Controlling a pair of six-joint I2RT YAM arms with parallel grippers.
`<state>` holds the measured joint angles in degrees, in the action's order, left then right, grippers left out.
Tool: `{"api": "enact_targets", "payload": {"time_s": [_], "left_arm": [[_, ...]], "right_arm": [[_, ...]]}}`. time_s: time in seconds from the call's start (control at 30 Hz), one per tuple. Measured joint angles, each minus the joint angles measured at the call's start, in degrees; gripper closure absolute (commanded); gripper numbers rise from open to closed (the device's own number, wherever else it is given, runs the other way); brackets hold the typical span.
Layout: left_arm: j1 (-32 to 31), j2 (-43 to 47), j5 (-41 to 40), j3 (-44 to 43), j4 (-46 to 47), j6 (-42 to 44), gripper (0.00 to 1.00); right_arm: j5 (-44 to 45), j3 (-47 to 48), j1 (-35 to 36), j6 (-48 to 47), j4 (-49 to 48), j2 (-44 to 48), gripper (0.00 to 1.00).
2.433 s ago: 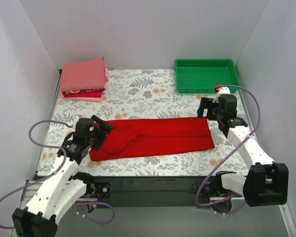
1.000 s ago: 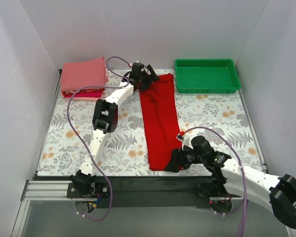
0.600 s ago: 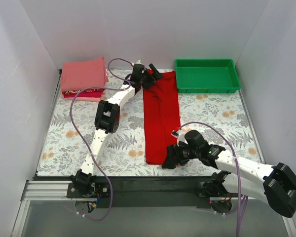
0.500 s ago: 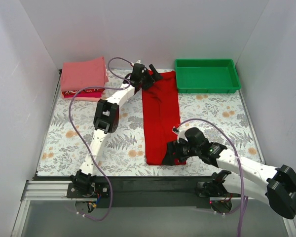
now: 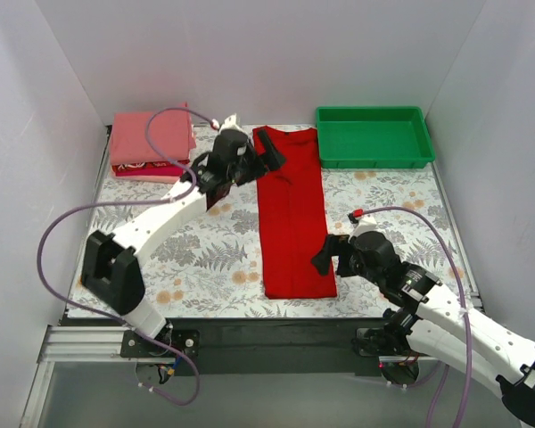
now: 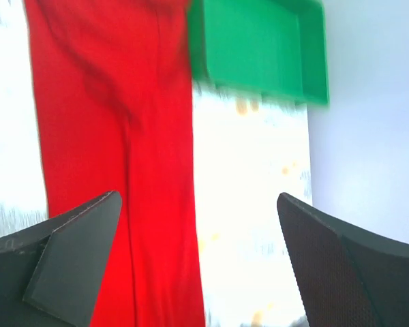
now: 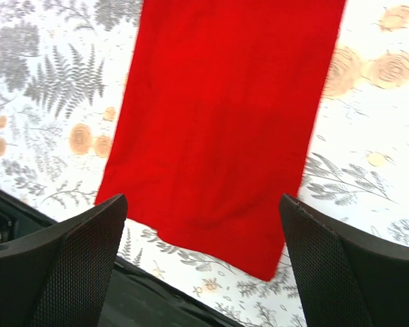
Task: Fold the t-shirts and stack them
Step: Fold the tshirt
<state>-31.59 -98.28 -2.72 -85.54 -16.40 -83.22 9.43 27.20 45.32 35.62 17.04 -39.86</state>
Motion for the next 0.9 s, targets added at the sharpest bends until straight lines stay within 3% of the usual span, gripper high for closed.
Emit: {"api": "enact_targets", "payload": {"time_s": [0.13, 0.33, 0.47, 0.6, 0.9], "left_arm": [[-7.15, 12.07, -3.13, 15.91, 0.24, -3.30, 0.02], [-14.29, 14.73, -4.44, 33.33, -5.05, -10.16, 0.03], [-21.70, 19.21, -3.43, 42.14, -9.20, -15.34, 0.13], [-25.81, 23.23, -2.29, 46.07, -10.62, -19.54, 0.26], [-26.14, 21.73, -1.90, 48.50, -7.72, -22.38, 0.44]], "right_arm": [[0.96, 0.00, -0.57, -0.55, 3.26, -0.57, 0.02], [0.37, 0.02, -1.09, -1.81, 10.56, -6.32, 0.02], [-1.07, 0.00, -1.38, -1.88, 12.70, -6.60, 0.02], [-2.43, -0.55, -1.44, -0.92, 12.94, -6.45, 0.03], [-3.85, -3.74, -1.49, 1.75, 13.44, -5.46, 0.15]]}}
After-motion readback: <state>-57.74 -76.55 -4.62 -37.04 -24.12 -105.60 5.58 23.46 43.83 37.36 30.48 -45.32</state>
